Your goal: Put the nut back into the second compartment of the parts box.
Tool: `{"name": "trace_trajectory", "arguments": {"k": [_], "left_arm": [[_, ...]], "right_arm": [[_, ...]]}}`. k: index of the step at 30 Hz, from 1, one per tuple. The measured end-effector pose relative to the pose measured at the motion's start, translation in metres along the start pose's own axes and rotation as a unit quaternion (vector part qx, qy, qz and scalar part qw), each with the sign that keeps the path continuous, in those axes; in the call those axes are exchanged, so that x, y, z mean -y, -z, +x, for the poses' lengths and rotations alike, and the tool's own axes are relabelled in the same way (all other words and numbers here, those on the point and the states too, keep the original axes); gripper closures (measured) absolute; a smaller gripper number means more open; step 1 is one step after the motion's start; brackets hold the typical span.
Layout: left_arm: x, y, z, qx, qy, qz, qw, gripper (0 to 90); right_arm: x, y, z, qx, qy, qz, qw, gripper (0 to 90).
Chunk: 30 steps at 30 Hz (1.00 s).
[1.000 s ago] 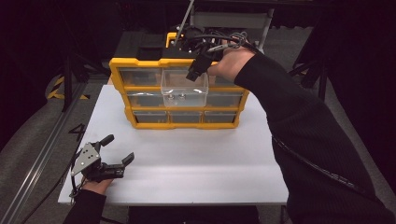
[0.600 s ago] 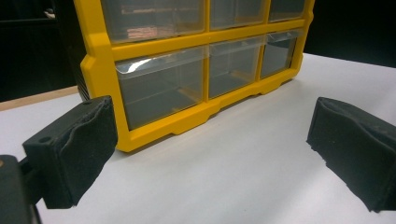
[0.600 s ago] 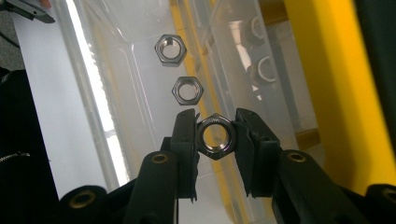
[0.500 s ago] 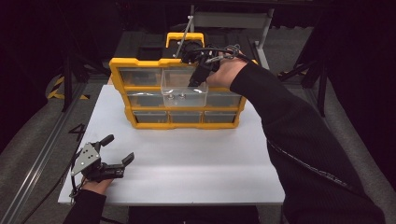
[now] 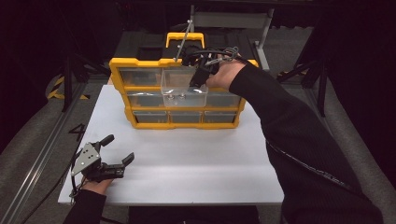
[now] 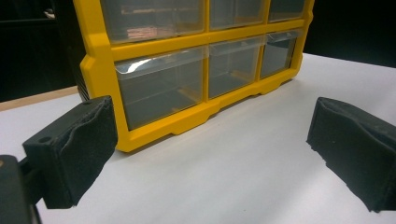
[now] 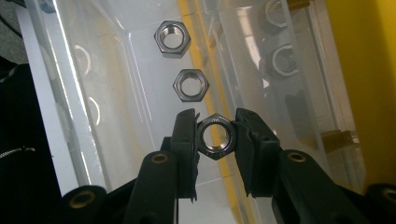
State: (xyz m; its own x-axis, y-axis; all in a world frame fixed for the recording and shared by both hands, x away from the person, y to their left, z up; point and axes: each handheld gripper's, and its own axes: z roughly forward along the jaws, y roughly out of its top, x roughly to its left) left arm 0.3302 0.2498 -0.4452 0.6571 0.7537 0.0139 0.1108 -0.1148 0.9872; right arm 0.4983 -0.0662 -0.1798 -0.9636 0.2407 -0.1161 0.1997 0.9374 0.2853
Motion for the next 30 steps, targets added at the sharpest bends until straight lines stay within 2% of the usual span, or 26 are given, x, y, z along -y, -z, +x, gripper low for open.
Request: {"name": "trace_trajectory", "arguments": {"k": [8,11,13,16,19,21,24,26,30], "left_arm": [[0.0,0.0,0.0,0.001,0.0,0.0,1.0,2.5],[0.0,0.0,0.0,0.001,-0.001,0.0,1.0,2.4],[0.0,0.0,0.0,0.001,0.001,0.001,1.0,2.4],[0.0,0.0,0.001,0.0,-0.002,0.001,1.0,2.4],[-0.001,0.0,0.0,0.002,0.0,0.001,1.0,2.5],[-0.001,0.0,-0.001,0.002,0.0,0.001,1.0,2.5],[-0.001,-0.001,-0.001,0.003,0.001,0.0,1.0,2.4],[-0.001,-0.001,-0.001,0.003,0.001,0.0,1.0,2.4],[0.0,-0.001,-0.002,0.005,-0.001,0.003,1.0,2.4]], "right_arm": [[0.0,0.0,-0.001,-0.004,0.001,-0.001,1.0,69.2],[0.0,0.003,0.001,-0.006,-0.003,-0.012,0.9999,64.6],[0.0,0.006,0.002,0.001,0.0,-0.013,0.9999,61.1],[0.002,0.009,0.003,0.007,-0.006,-0.016,0.9998,60.6],[0.006,0.016,0.004,0.013,-0.007,-0.027,0.9995,59.2],[0.012,0.026,0.005,0.024,-0.013,-0.045,0.9986,56.8],[0.021,0.04,0.007,0.039,-0.02,-0.08,0.9958,52.2],[0.03,0.049,0.01,0.049,-0.023,-0.115,0.9919,46.8],[0.048,0.059,0.018,0.072,-0.015,-0.159,0.9846,37.6]]}}
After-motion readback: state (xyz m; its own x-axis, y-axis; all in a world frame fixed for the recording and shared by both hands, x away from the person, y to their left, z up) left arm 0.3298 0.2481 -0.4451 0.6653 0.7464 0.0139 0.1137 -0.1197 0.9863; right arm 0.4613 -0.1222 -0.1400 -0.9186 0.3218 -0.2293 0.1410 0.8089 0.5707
